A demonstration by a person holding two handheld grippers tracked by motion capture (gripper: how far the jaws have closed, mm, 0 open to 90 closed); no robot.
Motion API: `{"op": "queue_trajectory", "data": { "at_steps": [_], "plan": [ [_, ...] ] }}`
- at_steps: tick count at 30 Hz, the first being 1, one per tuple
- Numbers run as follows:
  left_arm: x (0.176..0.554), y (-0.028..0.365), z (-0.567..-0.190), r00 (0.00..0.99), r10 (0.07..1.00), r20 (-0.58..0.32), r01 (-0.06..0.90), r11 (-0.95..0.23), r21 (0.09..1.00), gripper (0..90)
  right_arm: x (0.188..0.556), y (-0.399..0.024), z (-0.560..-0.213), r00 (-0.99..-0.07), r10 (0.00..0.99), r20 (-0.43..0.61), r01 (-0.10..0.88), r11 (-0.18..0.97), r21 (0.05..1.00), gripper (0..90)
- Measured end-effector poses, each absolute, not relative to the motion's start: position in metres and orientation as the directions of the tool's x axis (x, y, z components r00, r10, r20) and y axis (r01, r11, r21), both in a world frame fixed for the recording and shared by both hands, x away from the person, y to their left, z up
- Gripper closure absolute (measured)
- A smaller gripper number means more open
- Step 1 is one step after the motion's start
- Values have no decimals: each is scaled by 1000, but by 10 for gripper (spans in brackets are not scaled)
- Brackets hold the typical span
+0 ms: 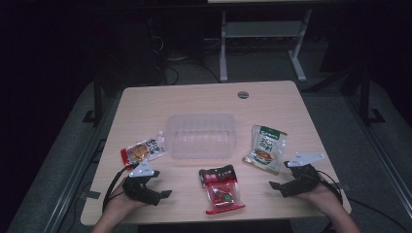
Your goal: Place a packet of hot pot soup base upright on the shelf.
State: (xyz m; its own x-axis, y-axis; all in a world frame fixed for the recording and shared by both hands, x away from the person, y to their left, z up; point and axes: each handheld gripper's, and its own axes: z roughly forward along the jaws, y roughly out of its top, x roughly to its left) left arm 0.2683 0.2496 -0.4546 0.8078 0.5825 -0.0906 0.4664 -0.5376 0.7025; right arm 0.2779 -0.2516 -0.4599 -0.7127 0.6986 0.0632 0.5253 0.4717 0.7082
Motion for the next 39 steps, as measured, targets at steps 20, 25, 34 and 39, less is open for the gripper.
{"op": "queue_trajectory", "data": {
  "at_steps": [20,25,34,39],
  "plan": [
    [270,243,-448,810,579,-98,467,-535,704,141,263,-236,-445,-811,572,121,475,523,708,895],
    [268,245,-448,809,578,-103,471,-535,701,145,264,-224,-443,-827,546,133,466,534,705,896],
    [268,247,-447,789,601,-126,499,-507,703,146,268,-200,-444,-865,477,158,437,559,705,897],
    [267,246,-447,790,600,-126,499,-509,701,146,268,-191,-445,-880,446,165,422,573,703,897]
  ]
}}
